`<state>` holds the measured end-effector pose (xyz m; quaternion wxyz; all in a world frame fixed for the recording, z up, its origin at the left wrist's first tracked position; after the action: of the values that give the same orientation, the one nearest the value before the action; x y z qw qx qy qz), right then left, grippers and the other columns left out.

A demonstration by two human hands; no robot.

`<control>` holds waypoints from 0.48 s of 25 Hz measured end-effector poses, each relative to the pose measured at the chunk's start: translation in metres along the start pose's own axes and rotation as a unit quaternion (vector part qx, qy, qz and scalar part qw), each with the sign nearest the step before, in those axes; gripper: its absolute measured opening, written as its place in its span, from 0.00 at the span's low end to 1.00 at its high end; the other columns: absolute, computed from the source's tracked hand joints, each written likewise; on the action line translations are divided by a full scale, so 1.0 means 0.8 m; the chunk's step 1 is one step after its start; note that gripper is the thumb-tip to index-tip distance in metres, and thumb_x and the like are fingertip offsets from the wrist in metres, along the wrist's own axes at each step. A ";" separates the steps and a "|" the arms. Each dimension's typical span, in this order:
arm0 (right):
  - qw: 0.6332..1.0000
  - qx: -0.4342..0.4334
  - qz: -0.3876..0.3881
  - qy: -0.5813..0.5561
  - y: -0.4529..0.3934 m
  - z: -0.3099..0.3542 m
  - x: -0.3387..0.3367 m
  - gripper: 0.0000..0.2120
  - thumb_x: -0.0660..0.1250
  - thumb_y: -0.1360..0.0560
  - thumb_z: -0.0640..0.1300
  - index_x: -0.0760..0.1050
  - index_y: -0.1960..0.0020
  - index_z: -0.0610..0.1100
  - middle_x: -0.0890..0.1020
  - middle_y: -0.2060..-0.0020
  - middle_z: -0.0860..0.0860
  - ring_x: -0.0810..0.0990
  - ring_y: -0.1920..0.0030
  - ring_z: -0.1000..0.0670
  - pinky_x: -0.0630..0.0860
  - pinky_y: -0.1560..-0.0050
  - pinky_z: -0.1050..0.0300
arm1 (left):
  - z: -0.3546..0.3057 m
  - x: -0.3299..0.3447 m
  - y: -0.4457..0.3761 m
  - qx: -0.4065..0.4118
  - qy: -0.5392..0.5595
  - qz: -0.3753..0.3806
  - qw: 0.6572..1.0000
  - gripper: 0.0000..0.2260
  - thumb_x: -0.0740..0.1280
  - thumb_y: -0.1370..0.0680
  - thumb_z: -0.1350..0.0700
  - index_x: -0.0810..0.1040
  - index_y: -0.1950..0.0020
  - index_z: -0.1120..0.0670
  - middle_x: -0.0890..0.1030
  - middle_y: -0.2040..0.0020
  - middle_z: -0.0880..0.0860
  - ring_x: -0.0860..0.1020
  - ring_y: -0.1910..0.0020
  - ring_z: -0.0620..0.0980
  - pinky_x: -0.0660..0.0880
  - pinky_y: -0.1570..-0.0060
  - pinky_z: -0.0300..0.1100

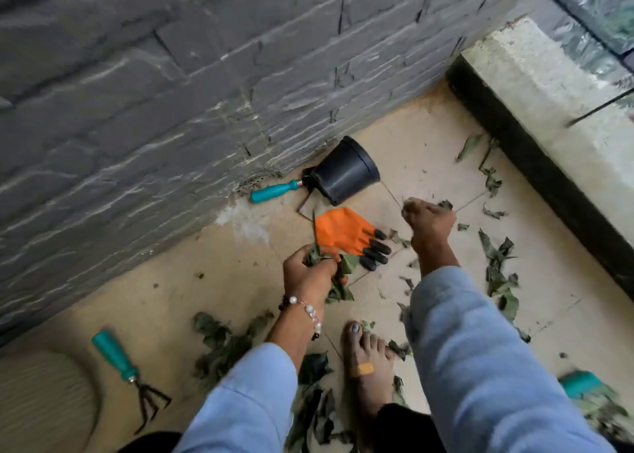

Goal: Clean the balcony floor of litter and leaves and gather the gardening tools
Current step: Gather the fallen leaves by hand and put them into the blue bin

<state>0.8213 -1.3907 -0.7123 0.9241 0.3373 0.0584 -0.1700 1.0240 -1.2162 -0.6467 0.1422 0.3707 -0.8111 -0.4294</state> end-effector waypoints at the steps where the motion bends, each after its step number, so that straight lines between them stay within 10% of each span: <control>1: 0.997 0.016 0.033 -0.066 0.026 0.018 -0.002 0.01 0.69 0.33 0.30 0.79 0.61 0.32 0.75 0.69 0.46 0.74 0.67 0.51 0.73 0.66 0.60 | -0.011 -0.003 0.018 -0.003 -0.004 -0.004 1.000 0.11 0.67 0.31 0.73 0.80 0.63 0.57 0.80 0.68 0.58 0.74 0.73 0.52 0.75 0.69 0.43; 12: 0.909 0.143 0.236 -0.312 0.468 0.322 -0.121 0.08 0.58 0.29 0.31 0.76 0.59 0.35 0.81 0.63 0.41 0.81 0.61 0.44 0.78 0.62 0.56 | -0.244 0.025 0.395 0.050 -0.097 0.017 0.994 0.10 0.66 0.29 0.70 0.80 0.58 0.56 0.82 0.62 0.56 0.77 0.63 0.54 0.78 0.58 0.47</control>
<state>0.8610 -1.2625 -0.2675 0.8502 0.3996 -0.3390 -0.0498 0.9660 -1.2330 -0.2797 0.0510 0.3201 -0.8479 -0.4196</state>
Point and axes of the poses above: each hand's wrist, its own y-axis away from the middle knuckle, its own x-axis out of the palm, z = x × y, the point moved 7 cm from there along -y, towards the middle knuckle
